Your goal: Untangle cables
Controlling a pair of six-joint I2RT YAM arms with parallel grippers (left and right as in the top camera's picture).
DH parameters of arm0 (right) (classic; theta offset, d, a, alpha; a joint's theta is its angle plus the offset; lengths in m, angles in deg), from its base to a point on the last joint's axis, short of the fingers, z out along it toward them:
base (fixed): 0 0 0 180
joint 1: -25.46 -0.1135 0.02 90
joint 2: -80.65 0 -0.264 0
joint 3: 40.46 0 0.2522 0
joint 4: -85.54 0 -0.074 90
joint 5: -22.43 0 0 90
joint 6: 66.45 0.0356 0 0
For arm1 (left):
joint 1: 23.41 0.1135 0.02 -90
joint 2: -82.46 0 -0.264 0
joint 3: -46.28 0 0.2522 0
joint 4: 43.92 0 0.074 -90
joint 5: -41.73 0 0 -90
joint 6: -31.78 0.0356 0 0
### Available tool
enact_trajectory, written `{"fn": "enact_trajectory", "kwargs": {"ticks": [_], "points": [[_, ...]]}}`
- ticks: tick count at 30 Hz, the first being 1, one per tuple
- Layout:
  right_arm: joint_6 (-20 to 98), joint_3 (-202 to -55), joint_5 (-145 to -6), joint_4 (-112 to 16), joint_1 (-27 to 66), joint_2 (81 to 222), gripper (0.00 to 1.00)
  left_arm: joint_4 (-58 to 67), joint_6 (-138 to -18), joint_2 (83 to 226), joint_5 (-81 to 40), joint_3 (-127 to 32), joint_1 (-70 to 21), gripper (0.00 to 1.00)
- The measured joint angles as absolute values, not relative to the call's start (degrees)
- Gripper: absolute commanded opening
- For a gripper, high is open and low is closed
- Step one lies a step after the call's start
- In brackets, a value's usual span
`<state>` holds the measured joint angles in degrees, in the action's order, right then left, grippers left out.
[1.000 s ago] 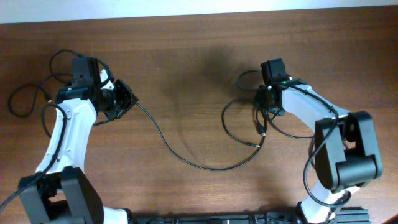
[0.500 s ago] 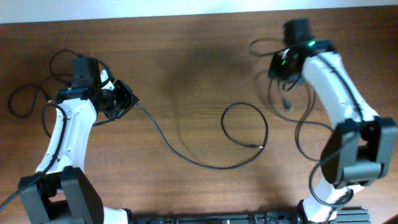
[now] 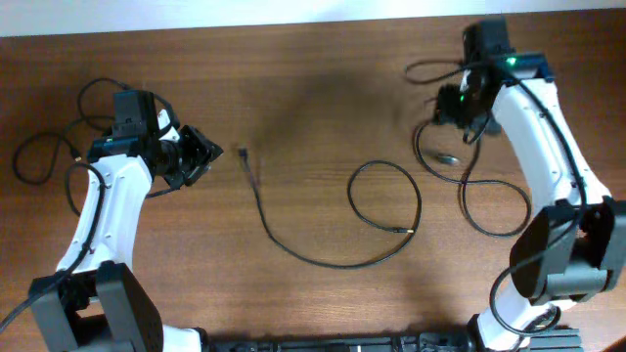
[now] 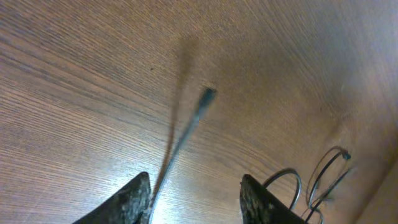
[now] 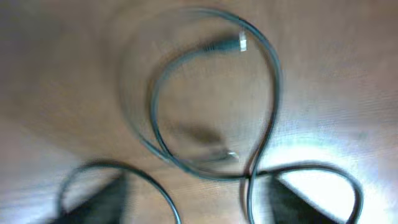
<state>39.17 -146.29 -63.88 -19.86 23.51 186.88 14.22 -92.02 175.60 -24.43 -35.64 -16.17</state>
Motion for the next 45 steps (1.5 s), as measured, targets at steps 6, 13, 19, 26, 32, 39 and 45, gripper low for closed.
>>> {"fn": "enact_trajectory", "kwargs": {"ticks": [6,13,19,26,32,39,45], "points": [[40.8,-137.2,-63.9,-21.9,23.5,187.7,0.99,14.4,-91.9,175.6,-24.1,-35.6,-16.8,0.59],[44.2,-136.0,-63.9,-23.2,23.5,187.8,0.99,13.5,-91.7,175.6,-25.9,-35.6,-29.3,0.78],[44.5,-136.0,-63.9,-22.8,23.5,187.8,0.99,13.6,-91.8,175.6,-34.9,-35.6,-40.9,0.93],[44.6,-136.0,-63.9,-22.8,23.5,187.8,0.99,11.8,-93.4,176.1,-37.6,-35.6,-48.9,0.84],[44.6,-136.0,-63.9,-22.8,23.5,187.8,0.99,-0.9,-97.5,182.6,-35.1,-35.6,-56.4,0.01],[44.6,-136.0,-63.9,-22.8,23.5,187.8,0.99,-11.3,-101.0,189.0,-31.1,-35.6,-61.0,0.03],[44.6,-136.0,-63.9,-22.8,23.5,187.8,0.99,-12.6,-103.5,195.4,-30.4,-35.6,-62.9,0.00]]}}
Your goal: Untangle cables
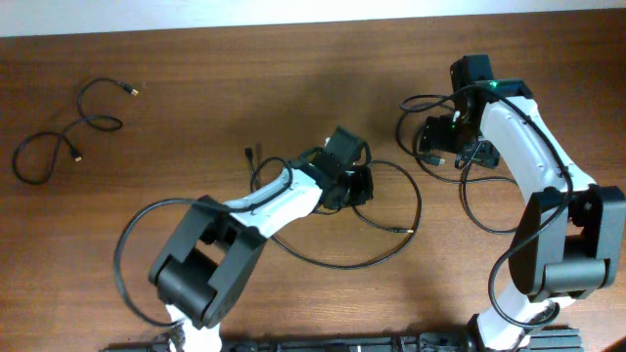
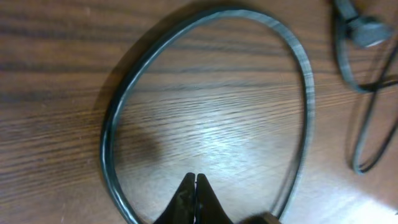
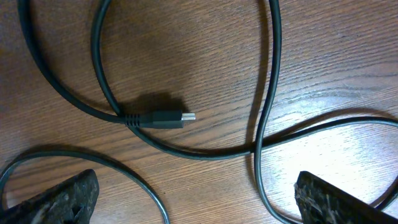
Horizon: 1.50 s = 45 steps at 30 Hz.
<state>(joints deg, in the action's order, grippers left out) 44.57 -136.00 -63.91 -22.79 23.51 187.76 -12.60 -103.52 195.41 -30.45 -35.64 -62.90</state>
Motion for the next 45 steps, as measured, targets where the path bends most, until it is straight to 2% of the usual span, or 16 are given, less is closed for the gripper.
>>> {"fn": "enact_trajectory", "kwargs": {"ticks": [7,12,22,27,34,37,39,41,44,45], "points": [[44.6,-136.0,-63.9,-22.8,23.5,187.8,0.99,-11.5,-104.6,197.3,-31.1,-35.7,-63.0,0.00],[44.6,-136.0,-63.9,-22.8,23.5,187.8,0.99,-3.9,-104.6,196.8,-32.2,-37.0,-61.0,0.00],[44.6,-136.0,-63.9,-22.8,23.5,187.8,0.99,6.5,-104.6,195.9,-32.2,-37.8,-45.1,0.00],[44.5,-136.0,-63.9,-22.8,23.5,187.8,0.99,12.0,-104.6,195.5,-32.8,-38.0,-39.9,0.00],[44.5,-136.0,-63.9,-22.8,23.5,187.8,0.99,18.3,-103.1,195.1,-37.9,-38.9,-37.9,0.00],[44.6,-136.0,-63.9,-22.8,23.5,187.8,0.99,24.7,-102.4,195.0,-49.0,-40.0,-37.7,0.00],[44.6,-136.0,-63.9,-22.8,23.5,187.8,0.99,25.8,-101.7,194.1,-53.0,-40.7,-37.6,0.07],[44.6,-136.0,-63.9,-22.8,23.5,187.8,0.99,25.9,-100.8,191.2,-56.1,-42.4,-37.5,0.25],[44.5,-136.0,-63.9,-22.8,23.5,187.8,0.99,26.1,-99.2,186.1,-58.1,-43.8,-37.5,0.59],[44.5,-136.0,-63.9,-22.8,23.5,187.8,0.99,26.2,-98.1,184.7,-58.5,-44.0,-37.5,0.62]]}}
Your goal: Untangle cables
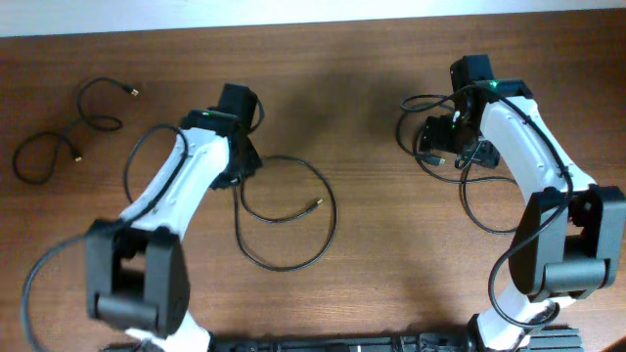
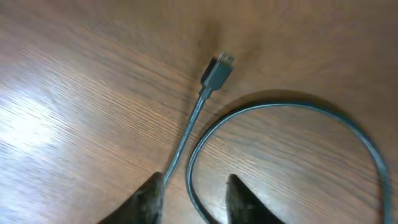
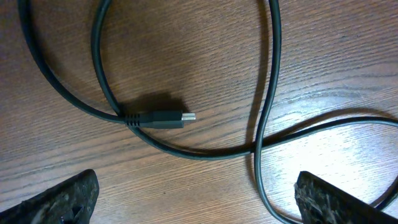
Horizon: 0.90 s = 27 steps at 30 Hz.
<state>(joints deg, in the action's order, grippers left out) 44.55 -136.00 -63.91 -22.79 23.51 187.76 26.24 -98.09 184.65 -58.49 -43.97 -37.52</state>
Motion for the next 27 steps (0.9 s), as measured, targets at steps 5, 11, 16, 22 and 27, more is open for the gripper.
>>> {"fn": "enact_trajectory", "kwargs": {"ticks": [5,11,16,22,27], "points": [[44.6,-136.0,-63.9,-22.8,23.5,187.8,0.99,28.9,-94.0,183.3,-59.3,-44.0,-37.5,0.56],[44.6,-136.0,-63.9,-22.8,23.5,187.8,0.99,28.7,-92.5,183.3,-59.6,-38.2,-37.5,0.54],[44.6,-136.0,-63.9,-22.8,23.5,187.8,0.99,22.6,-92.3,183.3,-55.1,-31.8,-37.5,0.86],[44.6,-136.0,-63.9,-22.8,23.5,187.8,0.99,16.9,-97.0,183.3,-47.4,-24.6,-37.5,0.87],[44.6,-136.0,-63.9,-22.8,23.5,187.8,0.99,16.8,-99.9,181.9,-45.3,-21.2,-37.5,0.55]]}}
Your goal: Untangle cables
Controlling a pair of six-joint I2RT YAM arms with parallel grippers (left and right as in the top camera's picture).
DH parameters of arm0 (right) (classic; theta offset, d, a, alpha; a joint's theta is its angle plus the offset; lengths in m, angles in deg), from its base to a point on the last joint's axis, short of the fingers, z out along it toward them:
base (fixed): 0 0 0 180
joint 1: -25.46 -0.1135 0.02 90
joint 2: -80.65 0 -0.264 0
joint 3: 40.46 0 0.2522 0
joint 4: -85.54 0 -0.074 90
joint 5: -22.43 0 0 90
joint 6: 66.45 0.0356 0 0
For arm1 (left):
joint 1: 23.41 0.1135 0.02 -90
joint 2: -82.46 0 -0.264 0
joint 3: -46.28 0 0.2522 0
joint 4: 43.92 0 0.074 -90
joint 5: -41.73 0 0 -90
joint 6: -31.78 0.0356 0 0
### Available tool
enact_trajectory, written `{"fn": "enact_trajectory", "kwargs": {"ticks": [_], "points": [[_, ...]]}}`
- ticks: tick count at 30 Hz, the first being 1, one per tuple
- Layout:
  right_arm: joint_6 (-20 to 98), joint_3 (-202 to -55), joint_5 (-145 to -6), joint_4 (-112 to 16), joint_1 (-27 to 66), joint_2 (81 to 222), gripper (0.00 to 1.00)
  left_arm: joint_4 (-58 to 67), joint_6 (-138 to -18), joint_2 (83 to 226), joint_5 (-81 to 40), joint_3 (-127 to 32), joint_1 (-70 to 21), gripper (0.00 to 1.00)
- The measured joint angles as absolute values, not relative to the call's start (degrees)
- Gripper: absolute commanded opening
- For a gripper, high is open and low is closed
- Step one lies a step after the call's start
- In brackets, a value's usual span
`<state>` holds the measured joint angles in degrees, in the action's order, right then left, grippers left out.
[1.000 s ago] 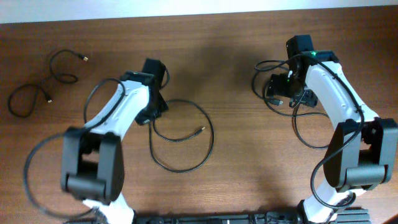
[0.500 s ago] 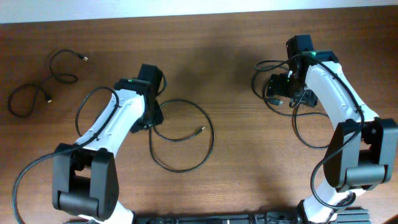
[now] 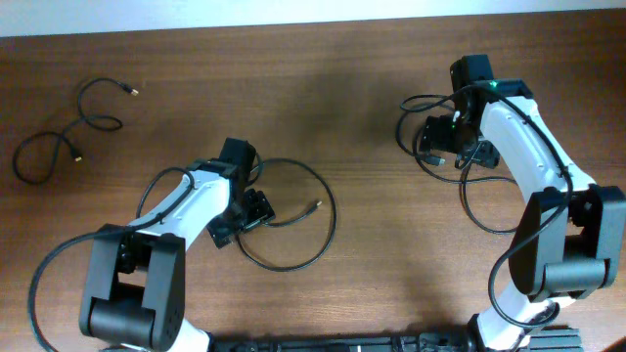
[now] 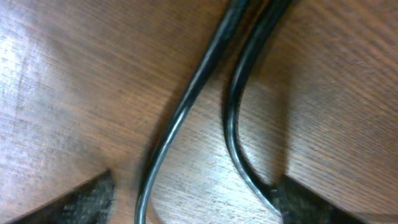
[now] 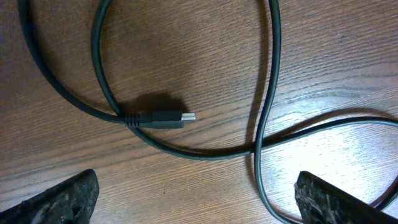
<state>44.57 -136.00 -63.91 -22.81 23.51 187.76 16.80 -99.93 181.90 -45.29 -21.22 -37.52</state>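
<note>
A black cable [image 3: 334,217] lies in a loose loop left of the table's middle, its small plug [image 3: 315,205] inside the loop. My left gripper [image 3: 247,211] sits low over the loop's left side, open, with two strands [image 4: 186,106] between its fingers [image 4: 81,199]. A second black cable [image 3: 468,208] is coiled at the right. My right gripper [image 3: 442,145] hovers open above it, its plug [image 5: 158,119] and crossing strands below.
A thin dark cable [image 3: 68,127] lies apart in curls at the far left corner of the wooden table [image 3: 323,88]. The right cable's loops reach out to the right arm's base side.
My left gripper has moved from the loop's upper left, near a plug, down to its left side. It is now close over two strands, open wider. The right arm has not moved.
My left gripper was open at the far left, with the cable stretched across the centre. Then it was shut at the cable's loop in the centre. Then the cable lay further left and the gripper was open. The right gripper has held still over its coil.
</note>
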Motion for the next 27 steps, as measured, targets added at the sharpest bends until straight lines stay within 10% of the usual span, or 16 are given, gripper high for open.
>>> {"fn": "enact_trajectory", "kwargs": {"ticks": [6,27], "points": [[44.5,-136.0,-63.9,-22.8,23.5,187.8,0.99,15.6,-101.4,181.4,-44.5,-20.5,-37.4,0.00],[44.6,-136.0,-63.9,-22.8,23.5,187.8,0.99,7.1,-96.5,183.0,-53.9,-47.2,-26.7,0.00]]}}
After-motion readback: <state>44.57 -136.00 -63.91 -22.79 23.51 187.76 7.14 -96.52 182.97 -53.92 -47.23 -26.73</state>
